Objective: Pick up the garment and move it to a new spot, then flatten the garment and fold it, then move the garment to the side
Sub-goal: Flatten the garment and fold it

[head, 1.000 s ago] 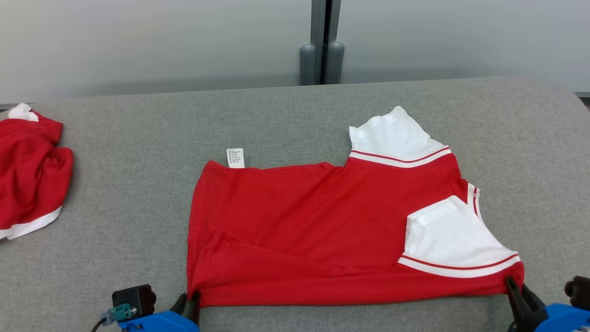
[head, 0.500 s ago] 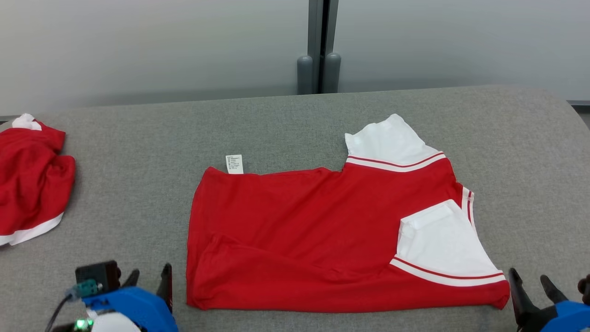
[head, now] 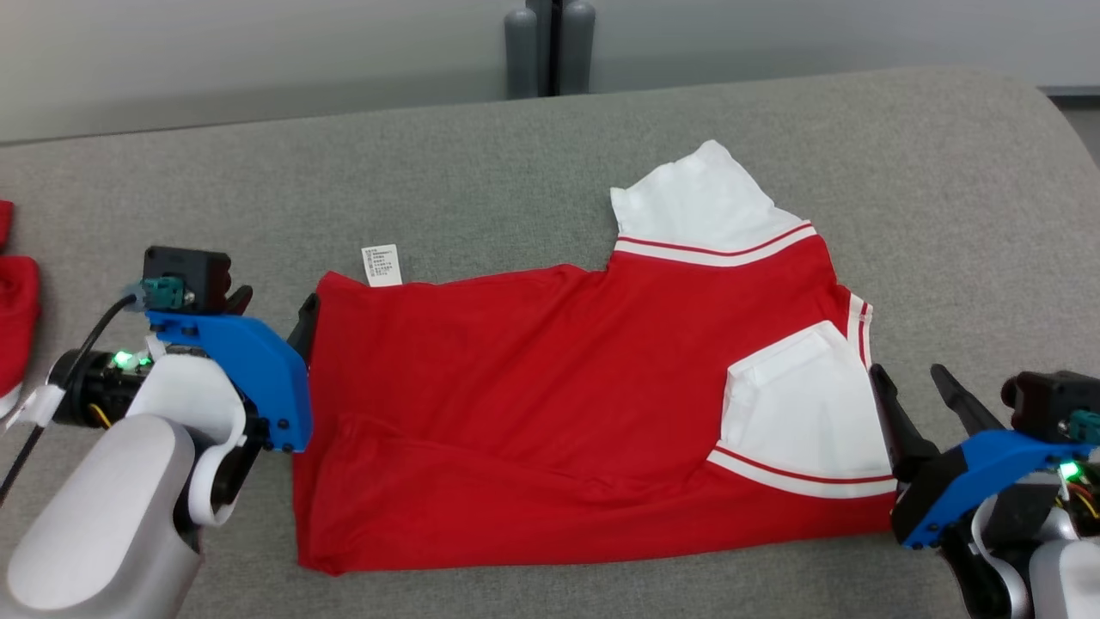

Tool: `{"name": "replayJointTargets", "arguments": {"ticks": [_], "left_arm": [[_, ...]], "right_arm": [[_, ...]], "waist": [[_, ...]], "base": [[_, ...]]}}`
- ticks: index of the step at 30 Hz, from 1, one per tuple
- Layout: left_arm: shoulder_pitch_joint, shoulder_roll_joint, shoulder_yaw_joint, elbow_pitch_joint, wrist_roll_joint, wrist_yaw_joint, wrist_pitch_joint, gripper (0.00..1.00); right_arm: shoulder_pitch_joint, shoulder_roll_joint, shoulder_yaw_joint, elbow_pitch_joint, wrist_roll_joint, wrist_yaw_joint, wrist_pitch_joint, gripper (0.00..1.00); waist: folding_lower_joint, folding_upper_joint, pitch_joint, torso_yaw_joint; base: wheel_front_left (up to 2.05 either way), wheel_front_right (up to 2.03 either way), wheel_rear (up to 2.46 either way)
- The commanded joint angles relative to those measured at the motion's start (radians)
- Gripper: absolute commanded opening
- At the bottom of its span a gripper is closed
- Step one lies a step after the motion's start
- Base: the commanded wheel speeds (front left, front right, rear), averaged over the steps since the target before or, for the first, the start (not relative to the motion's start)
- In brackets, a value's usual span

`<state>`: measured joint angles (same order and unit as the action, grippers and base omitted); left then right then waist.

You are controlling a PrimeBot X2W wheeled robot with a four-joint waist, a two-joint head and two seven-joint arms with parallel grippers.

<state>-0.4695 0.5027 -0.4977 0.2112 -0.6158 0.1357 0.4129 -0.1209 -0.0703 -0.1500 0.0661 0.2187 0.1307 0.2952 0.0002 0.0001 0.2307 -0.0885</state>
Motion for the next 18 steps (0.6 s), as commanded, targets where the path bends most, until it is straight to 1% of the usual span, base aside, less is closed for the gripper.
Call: {"name": "replayJointTargets", "arguments": {"ticks": [1, 9, 18], "left_arm": [[-0.033, -0.003, -0.008, 0.02, 0.008, -0.011, 0.01, 1.0], [-0.172, -0.017, -0.056, 0.152, 0.055, -0.056, 0.05, 1.0], [-0.241, -0.025, -0.088, 0.245, 0.071, -0.09, 0.059, 1.0]], "right_arm": [[-0.031, -0.01, 0.014, -0.001, -0.001, 0.0, 0.001, 1.0], [-0.131, -0.048, 0.091, 0.028, 0.018, 0.0, -0.009, 1.0], [-0.202, -0.075, 0.137, 0.069, 0.035, 0.0, -0.025, 1.0]], "waist": [[-0.0002, -0.0001, 0.023, 0.0], [-0.0002, -0.0001, 0.119, -0.033], [-0.0002, -0.0001, 0.165, -0.061]], "base": [[0.0, 0.0, 0.0], [0.0, 0.0, 0.0], [0.0, 0.0, 0.0]]}}
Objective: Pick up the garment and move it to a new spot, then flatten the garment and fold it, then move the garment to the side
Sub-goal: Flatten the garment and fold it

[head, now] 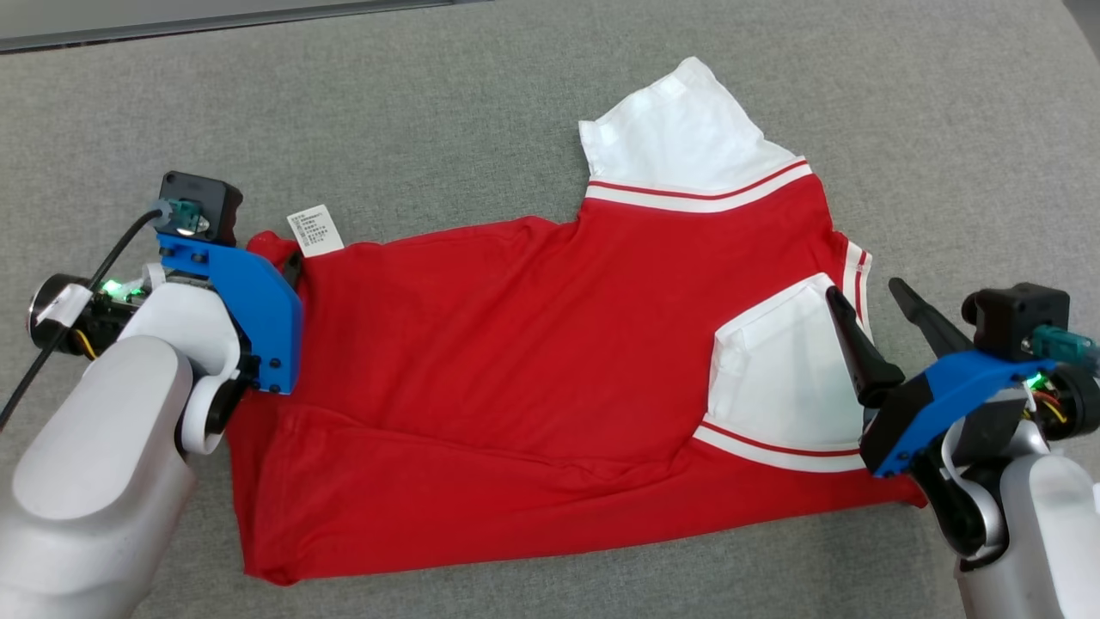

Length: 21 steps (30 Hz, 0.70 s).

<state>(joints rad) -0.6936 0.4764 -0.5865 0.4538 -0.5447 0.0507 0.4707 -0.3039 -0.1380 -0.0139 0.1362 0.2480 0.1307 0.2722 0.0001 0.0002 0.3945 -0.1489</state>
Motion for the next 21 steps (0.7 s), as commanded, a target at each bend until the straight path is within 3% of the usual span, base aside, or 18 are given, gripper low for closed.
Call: {"name": "replayJointTargets", "arguments": {"ticks": [1, 2, 3, 4, 5, 12, 21], "left_arm": [[-0.019, 0.0, -0.003, 0.008, 0.001, -0.009, 0.002, 0.92], [-0.022, -0.003, -0.006, 0.013, 0.0, -0.014, 0.001, 0.47], [-0.026, -0.005, -0.008, 0.015, -0.001, -0.015, 0.0, 0.35], [-0.029, -0.007, -0.011, 0.016, 0.0, -0.018, -0.001, 0.11], [-0.032, -0.008, -0.014, 0.015, 0.002, -0.021, -0.005, 0.0], [-0.064, -0.027, -0.022, -0.013, 0.018, -0.026, -0.056, 0.0], [-0.1, -0.101, -0.053, -0.1, 0.042, -0.026, -0.143, 0.0]], "right_arm": [[-0.028, -0.011, 0.006, 0.0, 0.006, 0.0, -0.001, 1.0], [-0.039, -0.016, 0.012, 0.0, 0.007, 0.0, 0.001, 1.0], [-0.053, -0.022, 0.016, 0.0, 0.005, 0.0, 0.002, 1.0], [-0.071, -0.03, 0.02, 0.001, 0.001, 0.0, 0.004, 1.0], [-0.089, -0.037, 0.026, 0.003, -0.002, 0.0, 0.005, 1.0], [-0.285, -0.083, 0.056, 0.068, -0.007, 0.0, 0.061, 1.0], [-0.579, -0.153, 0.07, 0.312, -0.044, 0.0, 0.191, 1.0]], "waist": [[-0.0001, -0.0002, 0.005, -0.002], [-0.0001, -0.0002, 0.008, -0.002], [-0.0001, -0.0002, 0.011, -0.002], [-0.0001, -0.0002, 0.015, -0.001], [-0.0001, -0.0002, 0.018, 0.001], [-0.0001, -0.0002, 0.043, 0.048], [-0.0001, -0.0002, 0.111, 0.182]], "base": [[0.0, 0.0, 0.0], [0.0, 0.0, 0.0], [0.0, 0.0, 0.0], [0.0, 0.0, 0.0], [0.0, 0.0, 0.0], [0.0, 0.0, 0.0], [0.0, 0.0, 0.0]]}}
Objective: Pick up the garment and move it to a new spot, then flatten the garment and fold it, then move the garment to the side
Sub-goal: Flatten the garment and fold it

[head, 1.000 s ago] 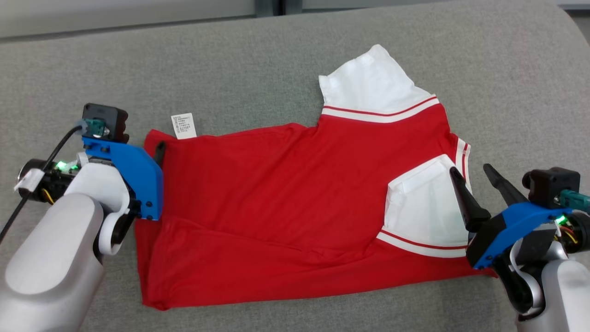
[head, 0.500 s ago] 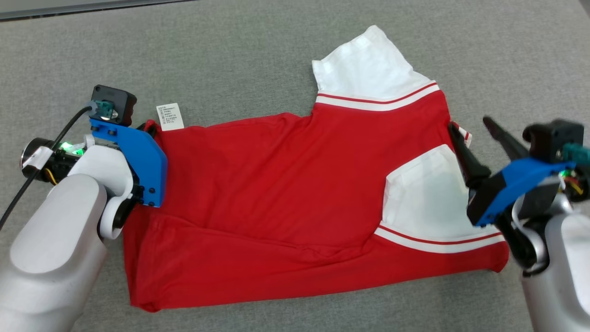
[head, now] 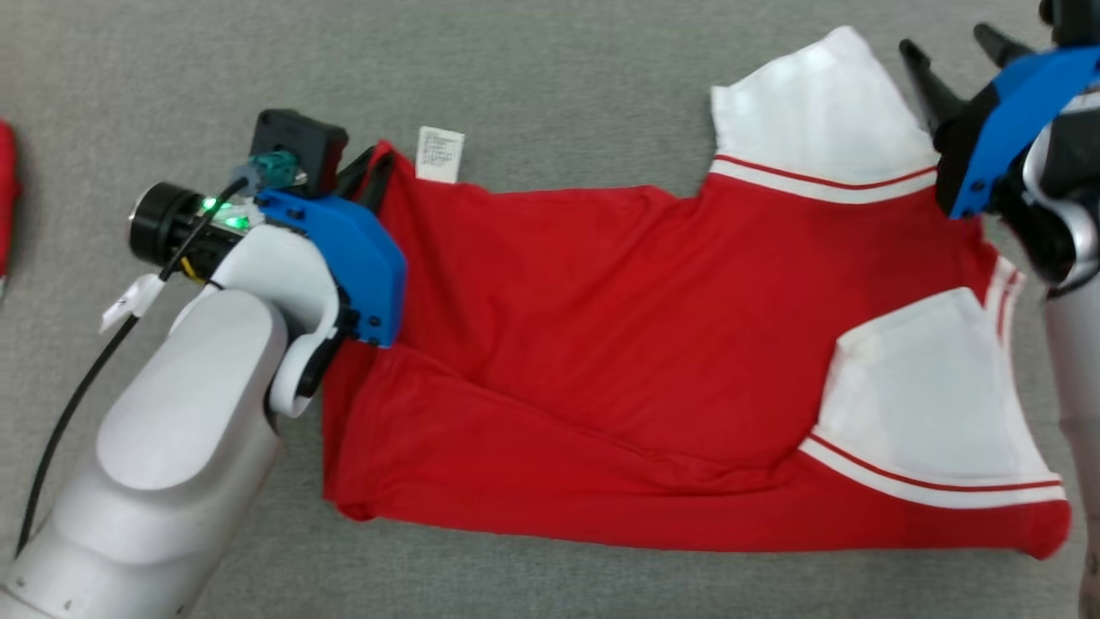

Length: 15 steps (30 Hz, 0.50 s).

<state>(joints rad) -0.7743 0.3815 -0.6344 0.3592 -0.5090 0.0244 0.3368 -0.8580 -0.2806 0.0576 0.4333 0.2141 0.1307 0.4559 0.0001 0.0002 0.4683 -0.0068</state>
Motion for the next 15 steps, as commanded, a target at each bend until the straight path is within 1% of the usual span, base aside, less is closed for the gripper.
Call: {"name": "replayJointTargets", "arguments": {"ticks": [1, 5, 8, 10, 13, 14, 15], "left_arm": [[-0.021, -0.016, -0.009, -0.015, 0.009, 0.002, -0.017, 0.0], [-0.039, -0.053, -0.023, -0.033, 0.015, 0.005, -0.042, 0.0], [-0.049, -0.078, -0.039, -0.038, 0.022, 0.007, -0.056, 0.0], [-0.057, -0.089, -0.042, -0.038, 0.027, 0.008, -0.067, 0.0], [-0.065, -0.094, -0.043, -0.029, 0.028, 0.008, -0.081, 0.0], [-0.069, -0.096, -0.043, -0.026, 0.029, 0.008, -0.086, 0.0], [-0.071, -0.096, -0.045, -0.023, 0.032, 0.008, -0.088, 0.0]], "right_arm": [[-0.052, -0.017, -0.006, 0.047, -0.015, 0.0, 0.02, 1.0], [-0.133, -0.027, -0.043, 0.179, -0.03, 0.0, 0.069, 1.0], [-0.18, -0.029, -0.066, 0.255, -0.056, 0.0, 0.081, 1.0], [-0.207, -0.025, -0.075, 0.297, -0.075, 0.0, 0.072, 1.0], [-0.234, -0.001, -0.085, 0.352, -0.095, 0.0, 0.06, 1.0], [-0.239, 0.005, -0.086, 0.37, -0.098, 0.0, 0.054, 0.86], [-0.245, 0.01, -0.085, 0.386, -0.101, 0.0, 0.044, 0.47]], "waist": [[-0.0001, -0.0002, 0.046, 0.055], [-0.0001, -0.0002, 0.078, 0.108], [-0.0001, -0.0002, 0.102, 0.135], [-0.0001, -0.0002, 0.115, 0.146], [-0.0001, -0.0002, 0.125, 0.149], [-0.0001, -0.0002, 0.127, 0.148], [-0.0001, -0.0002, 0.127, 0.147]], "base": [[0.0, 0.0, 0.0], [0.0, 0.0, 0.0], [0.0, 0.0, 0.0], [0.0, 0.0, 0.0], [0.0, 0.0, 0.0], [0.0, 0.0, 0.0], [0.0, 0.0, 0.0]]}}
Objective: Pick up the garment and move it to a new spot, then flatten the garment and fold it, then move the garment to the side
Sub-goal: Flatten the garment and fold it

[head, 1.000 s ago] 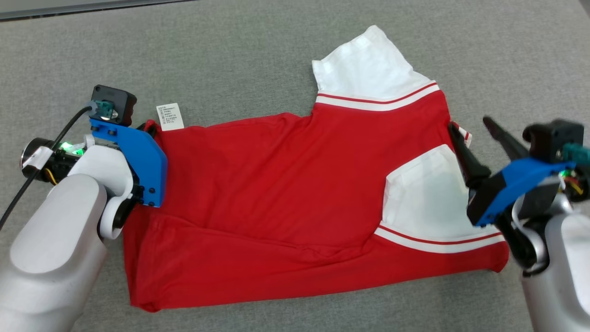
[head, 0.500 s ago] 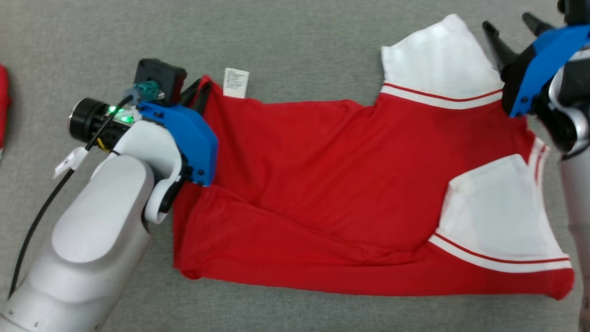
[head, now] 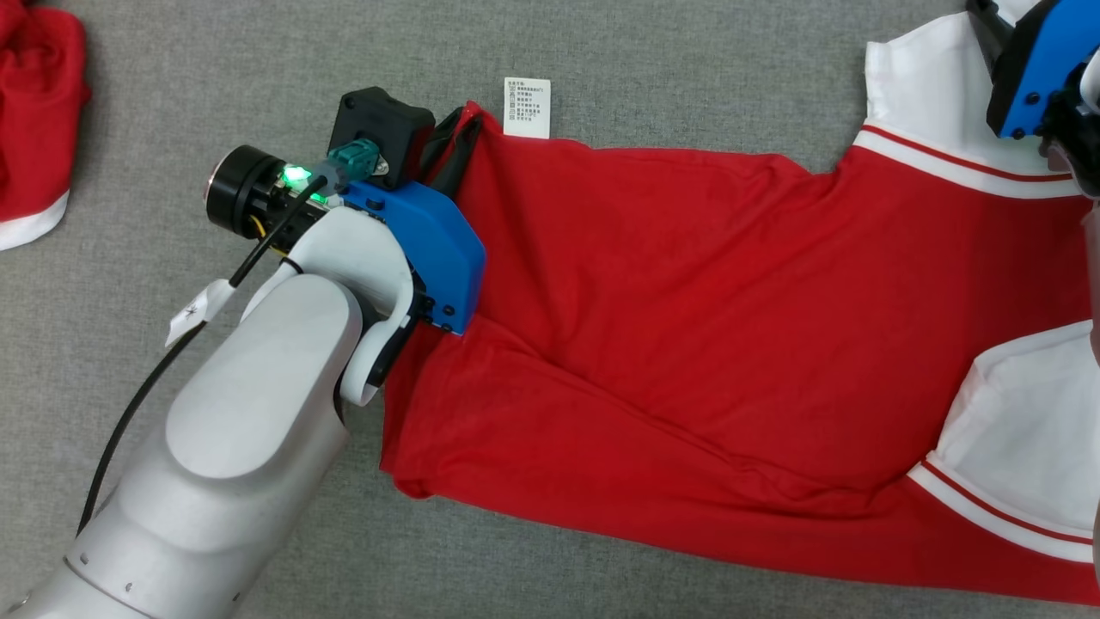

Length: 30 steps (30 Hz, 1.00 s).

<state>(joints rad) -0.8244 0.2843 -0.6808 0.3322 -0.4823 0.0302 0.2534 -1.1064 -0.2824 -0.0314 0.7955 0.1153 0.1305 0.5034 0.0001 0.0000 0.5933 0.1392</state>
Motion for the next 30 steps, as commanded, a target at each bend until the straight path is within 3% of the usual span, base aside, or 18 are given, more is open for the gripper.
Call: {"name": "replayJointTargets", "arguments": {"ticks": [1, 3, 9, 17, 24, 30], "left_arm": [[-0.022, 0.001, 0.001, 0.007, 0.006, 0.002, -0.009, 0.0], [-0.019, 0.003, -0.001, 0.016, 0.005, 0.001, -0.011, 0.0], [-0.001, 0.02, 0.003, 0.044, -0.01, -0.003, -0.016, 0.0], [0.029, 0.046, 0.006, 0.094, -0.026, -0.008, -0.013, 0.0], [0.082, 0.082, 0.004, 0.095, -0.043, -0.018, -0.019, 0.0], [0.13, 0.125, -0.001, 0.048, -0.045, -0.007, -0.003, 0.0]], "right_arm": [[-0.002, 0.015, 0.008, 0.038, -0.006, 0.001, -0.014, 0.34], [-0.011, 0.024, 0.023, 0.064, -0.014, 0.0, -0.033, 0.0], [-0.04, 0.03, 0.064, 0.107, -0.013, 0.0, -0.104, 0.0], [0.003, 0.042, 0.156, 0.099, 0.081, 0.0, -0.178, 0.0], [0.144, -0.024, 0.275, -0.032, 0.227, 0.0, -0.225, 0.0], [0.279, -0.092, 0.313, -0.186, 0.32, 0.0, -0.212, 0.0]], "waist": [[-0.0001, 0.0, 0.001, -0.001], [-0.0001, 0.0, -0.008, -0.006], [-0.0001, 0.0, -0.049, -0.035], [-0.0001, 0.0, -0.137, -0.09], [-0.0001, 0.0, -0.223, -0.14], [-0.0001, 0.0, -0.276, -0.173]], "base": [[0.0, 0.0, 0.0], [0.0, 0.0, 0.0], [0.0, 0.0, 0.0], [0.0, 0.0, 0.0], [0.0, 0.0, 0.0], [0.0, 0.0, 0.0]]}}
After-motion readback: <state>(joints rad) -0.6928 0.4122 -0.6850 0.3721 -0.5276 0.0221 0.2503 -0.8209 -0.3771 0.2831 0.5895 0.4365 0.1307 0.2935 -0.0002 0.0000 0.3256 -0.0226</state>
